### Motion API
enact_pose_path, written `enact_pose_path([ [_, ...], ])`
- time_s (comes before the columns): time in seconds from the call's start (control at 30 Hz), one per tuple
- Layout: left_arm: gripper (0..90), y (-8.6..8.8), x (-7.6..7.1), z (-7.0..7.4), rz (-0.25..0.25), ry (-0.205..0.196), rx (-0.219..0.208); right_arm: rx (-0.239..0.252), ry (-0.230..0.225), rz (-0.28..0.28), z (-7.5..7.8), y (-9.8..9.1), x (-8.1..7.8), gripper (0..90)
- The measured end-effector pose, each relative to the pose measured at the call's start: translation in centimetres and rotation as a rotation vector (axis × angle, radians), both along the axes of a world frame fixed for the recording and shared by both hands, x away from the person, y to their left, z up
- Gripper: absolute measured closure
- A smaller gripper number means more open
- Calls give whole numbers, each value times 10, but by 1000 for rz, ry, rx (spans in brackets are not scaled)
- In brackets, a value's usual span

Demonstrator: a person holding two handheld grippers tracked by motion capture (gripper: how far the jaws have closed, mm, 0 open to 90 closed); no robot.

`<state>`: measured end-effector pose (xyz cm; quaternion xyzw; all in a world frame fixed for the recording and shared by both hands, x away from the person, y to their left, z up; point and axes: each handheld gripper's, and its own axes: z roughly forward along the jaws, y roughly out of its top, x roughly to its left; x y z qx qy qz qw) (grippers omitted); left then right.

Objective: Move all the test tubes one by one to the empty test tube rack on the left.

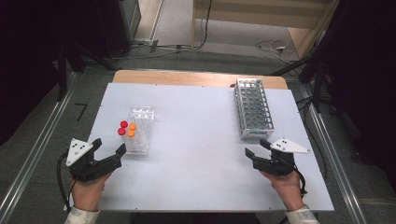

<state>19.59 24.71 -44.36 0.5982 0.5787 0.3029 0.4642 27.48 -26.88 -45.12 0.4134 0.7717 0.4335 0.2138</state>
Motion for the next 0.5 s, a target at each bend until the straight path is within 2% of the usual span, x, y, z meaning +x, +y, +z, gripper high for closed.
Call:
enact_pose_path([
  [0.37, 122, 19, -4, -13, 39, 42, 11, -11, -7, -59, -5, -28, -7, 268],
  [0.5, 113, 26, -6, -18, 65, 58, 45, 3, -3, -96, -6, -42, -9, 250],
])
